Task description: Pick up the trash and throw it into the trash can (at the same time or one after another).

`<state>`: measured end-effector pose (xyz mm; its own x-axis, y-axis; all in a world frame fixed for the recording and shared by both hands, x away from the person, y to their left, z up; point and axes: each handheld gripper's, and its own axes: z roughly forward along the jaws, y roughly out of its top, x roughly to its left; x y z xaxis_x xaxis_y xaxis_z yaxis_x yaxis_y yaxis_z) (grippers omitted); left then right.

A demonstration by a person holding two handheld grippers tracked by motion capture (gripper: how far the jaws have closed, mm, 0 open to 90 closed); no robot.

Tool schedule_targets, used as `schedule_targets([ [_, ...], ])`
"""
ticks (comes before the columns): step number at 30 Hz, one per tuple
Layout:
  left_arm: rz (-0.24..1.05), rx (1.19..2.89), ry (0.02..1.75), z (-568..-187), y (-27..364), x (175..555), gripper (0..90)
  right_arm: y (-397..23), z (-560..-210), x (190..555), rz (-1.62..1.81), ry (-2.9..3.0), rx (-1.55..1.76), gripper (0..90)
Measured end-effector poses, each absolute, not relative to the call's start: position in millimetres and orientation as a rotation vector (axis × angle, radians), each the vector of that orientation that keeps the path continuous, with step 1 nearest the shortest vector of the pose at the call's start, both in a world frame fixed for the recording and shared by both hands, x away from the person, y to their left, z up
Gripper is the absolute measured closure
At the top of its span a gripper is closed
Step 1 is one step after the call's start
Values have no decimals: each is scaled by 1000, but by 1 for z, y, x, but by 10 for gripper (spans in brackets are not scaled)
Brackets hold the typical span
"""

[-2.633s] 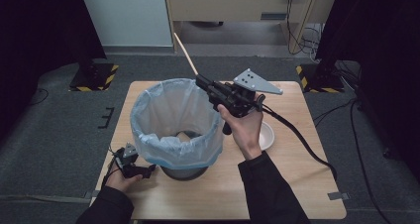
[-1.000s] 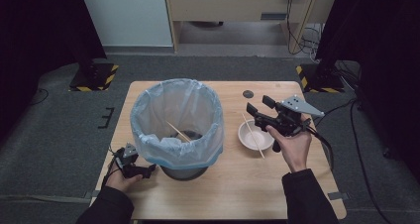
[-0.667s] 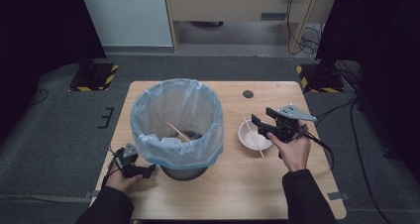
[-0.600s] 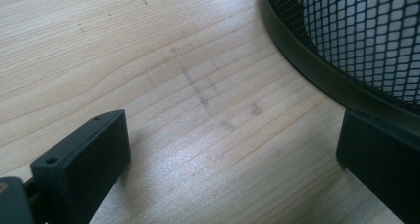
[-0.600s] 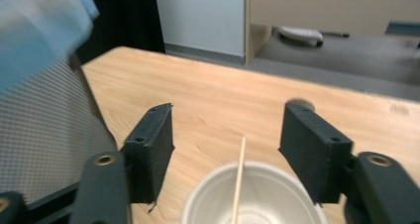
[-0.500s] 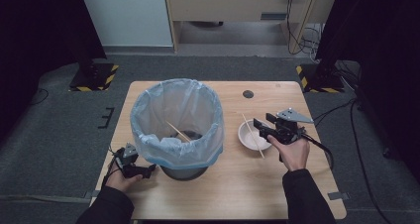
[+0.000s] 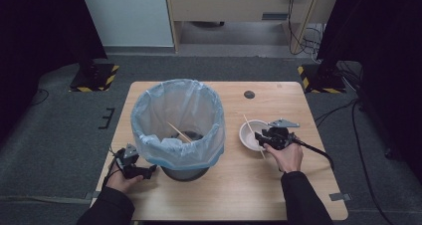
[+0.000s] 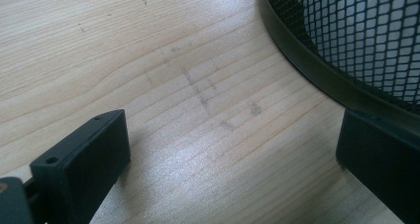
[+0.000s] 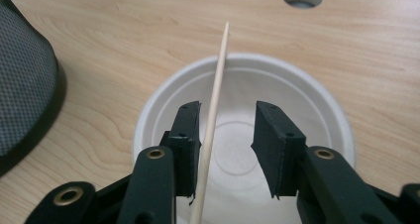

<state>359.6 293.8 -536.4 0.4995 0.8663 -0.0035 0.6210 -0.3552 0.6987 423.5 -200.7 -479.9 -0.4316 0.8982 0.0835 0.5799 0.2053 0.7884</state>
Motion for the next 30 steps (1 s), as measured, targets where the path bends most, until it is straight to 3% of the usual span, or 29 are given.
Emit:
schedule_targets([
  [11,491,2099,1215,-536,294,360,0,-194,-492,427,1027,2152,1413,709],
  [21,491,2101,1216,-536,294,360,0,-197,-496,428,989,2146,1481,850],
  [30,491,2100,1215,-536,294,360,0,-204,-486,427,1058,2107,1500,856],
])
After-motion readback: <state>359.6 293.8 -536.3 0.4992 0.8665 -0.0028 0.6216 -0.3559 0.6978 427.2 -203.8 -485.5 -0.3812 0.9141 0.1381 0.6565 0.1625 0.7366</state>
